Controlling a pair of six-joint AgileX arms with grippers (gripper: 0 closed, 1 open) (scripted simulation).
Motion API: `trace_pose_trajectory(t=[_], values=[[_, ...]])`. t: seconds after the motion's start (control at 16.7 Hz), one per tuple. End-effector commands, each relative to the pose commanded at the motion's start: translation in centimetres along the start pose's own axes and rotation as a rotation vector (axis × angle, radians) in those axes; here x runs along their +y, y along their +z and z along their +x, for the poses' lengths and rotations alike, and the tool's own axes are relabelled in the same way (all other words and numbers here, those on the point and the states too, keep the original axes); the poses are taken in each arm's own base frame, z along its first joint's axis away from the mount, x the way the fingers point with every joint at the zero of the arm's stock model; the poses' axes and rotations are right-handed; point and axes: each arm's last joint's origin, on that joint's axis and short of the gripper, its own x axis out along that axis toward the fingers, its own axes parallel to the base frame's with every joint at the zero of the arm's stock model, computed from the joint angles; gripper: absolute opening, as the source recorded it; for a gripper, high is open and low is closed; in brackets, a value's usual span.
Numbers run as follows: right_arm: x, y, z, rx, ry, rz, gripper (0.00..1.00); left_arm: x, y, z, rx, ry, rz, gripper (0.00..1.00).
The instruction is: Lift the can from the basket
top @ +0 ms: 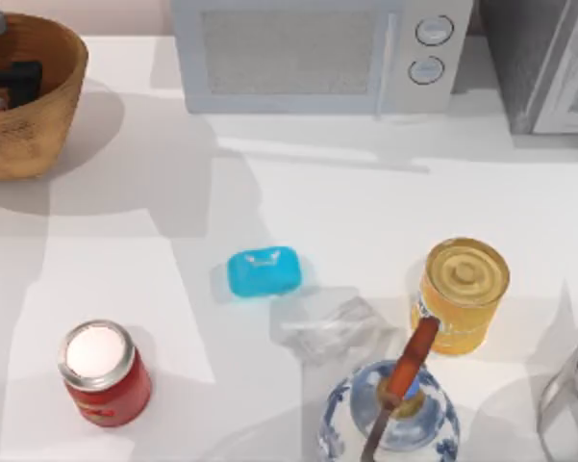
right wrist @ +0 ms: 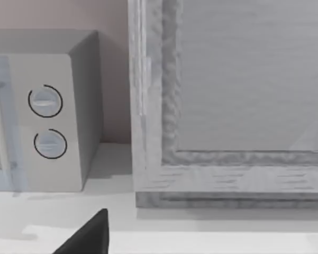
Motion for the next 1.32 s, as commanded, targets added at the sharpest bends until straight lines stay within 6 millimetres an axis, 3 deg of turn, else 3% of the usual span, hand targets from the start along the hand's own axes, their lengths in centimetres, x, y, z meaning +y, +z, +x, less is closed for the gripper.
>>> trace_pose_trajectory(t=[0.78,1.26,1.32], values=[[0.0,0.0,0.0,0.000,0.000,0.000,1.00,0.0,0.0,0.0,0.000,0.000,0.000,0.02],[0.0,0.0,0.0,0.000,0.000,0.000,1.00,0.0,0.0,0.0,0.000,0.000,0.000,0.00],[0.0,0.0,0.0,0.000,0.000,0.000,1.00,-0.1,0.2,-1.9,-0.035,0.008,-0.003,0.00]])
